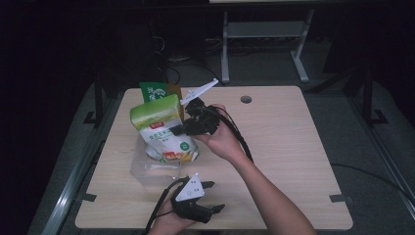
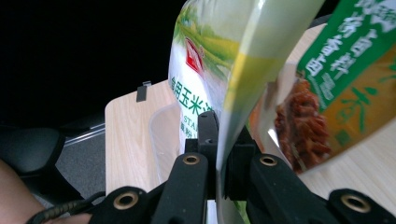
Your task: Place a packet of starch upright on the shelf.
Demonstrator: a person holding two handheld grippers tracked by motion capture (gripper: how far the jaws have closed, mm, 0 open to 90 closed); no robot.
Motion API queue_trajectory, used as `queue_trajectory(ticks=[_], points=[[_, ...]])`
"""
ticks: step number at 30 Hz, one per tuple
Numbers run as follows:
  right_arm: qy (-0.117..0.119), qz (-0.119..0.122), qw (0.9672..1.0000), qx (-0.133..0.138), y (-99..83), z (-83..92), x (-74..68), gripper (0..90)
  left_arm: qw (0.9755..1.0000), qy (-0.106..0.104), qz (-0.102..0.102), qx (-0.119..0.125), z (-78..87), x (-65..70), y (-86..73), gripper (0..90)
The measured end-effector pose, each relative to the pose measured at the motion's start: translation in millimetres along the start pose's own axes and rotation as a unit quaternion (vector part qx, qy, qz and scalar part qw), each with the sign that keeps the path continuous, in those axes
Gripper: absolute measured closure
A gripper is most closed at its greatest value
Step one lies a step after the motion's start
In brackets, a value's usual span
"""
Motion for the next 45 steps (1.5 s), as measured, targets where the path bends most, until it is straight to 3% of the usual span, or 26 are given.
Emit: queue_trajectory(ticks=[5,10,18,31,42,45], points=[[0.015,0.004,0.9999,0.004,3.6,-17.4,-3.9,87.1,1.0000,-0.002,0.003,-0.001,-0.6,-0.9,-1.9,26.0],[0.030,0.000,0.9995,0.005,6.1,-32.7,-8.8,87.1,0.9999,-0.004,-0.010,-0.010,-0.6,-1.3,-3.3,26.0],[0.050,0.004,0.9987,0.000,7.6,-58.4,-17.7,87.1,0.9999,-0.009,0.002,-0.008,-0.9,1.7,-3.6,26.0],[0.075,0.006,0.9970,-0.021,-10.4,-97.0,-22.3,87.0,0.9998,-0.012,-0.004,-0.014,-2.3,2.4,-6.8,26.3],[0.083,-0.007,0.9960,-0.032,-31.3,-101.4,-20.6,83.9,0.9997,-0.013,-0.013,-0.019,-5.7,3.6,-8.7,26.2],[0.085,-0.010,0.9961,-0.020,-29.9,-97.2,-19.3,80.7,0.9997,-0.012,-0.012,-0.020,-5.8,2.9,-8.7,26.2]])
Point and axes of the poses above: each handheld gripper's, and its own axes: z roughly backward along the jaws, y roughly out of its top, x roughly to its right, the point moved 10 cm from there along -z, roughly forward along the jaws, and after that the axes turned 11 degrees about z, right-handed, at the moved point
